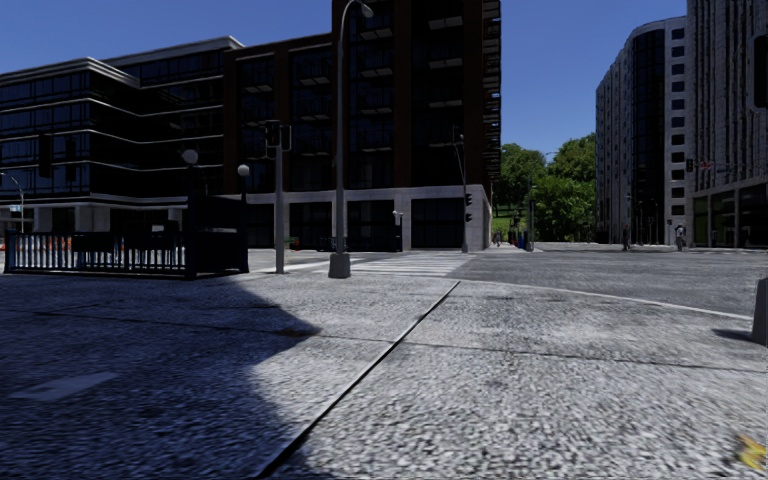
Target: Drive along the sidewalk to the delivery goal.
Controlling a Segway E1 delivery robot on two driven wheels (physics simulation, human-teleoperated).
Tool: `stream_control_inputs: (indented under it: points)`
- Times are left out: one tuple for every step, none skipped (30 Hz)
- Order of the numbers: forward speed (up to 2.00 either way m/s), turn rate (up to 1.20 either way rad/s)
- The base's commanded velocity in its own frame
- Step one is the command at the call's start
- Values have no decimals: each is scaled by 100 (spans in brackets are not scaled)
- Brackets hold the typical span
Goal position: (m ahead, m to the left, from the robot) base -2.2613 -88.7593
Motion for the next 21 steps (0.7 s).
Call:
stream_control_inputs:
  points:
    - [200, 0]
    - [200, 0]
    - [200, 0]
    - [200, 0]
    - [200, 0]
    - [200, 0]
    - [200, 0]
    - [200, 0]
    - [200, 0]
    - [200, 0]
    - [200, 0]
    - [200, 0]
    - [200, 0]
    - [200, 0]
    - [200, 0]
    - [200, 0]
    - [200, 0]
    - [200, 0]
    - [200, 0]
    - [200, 0]
    - [200, 0]
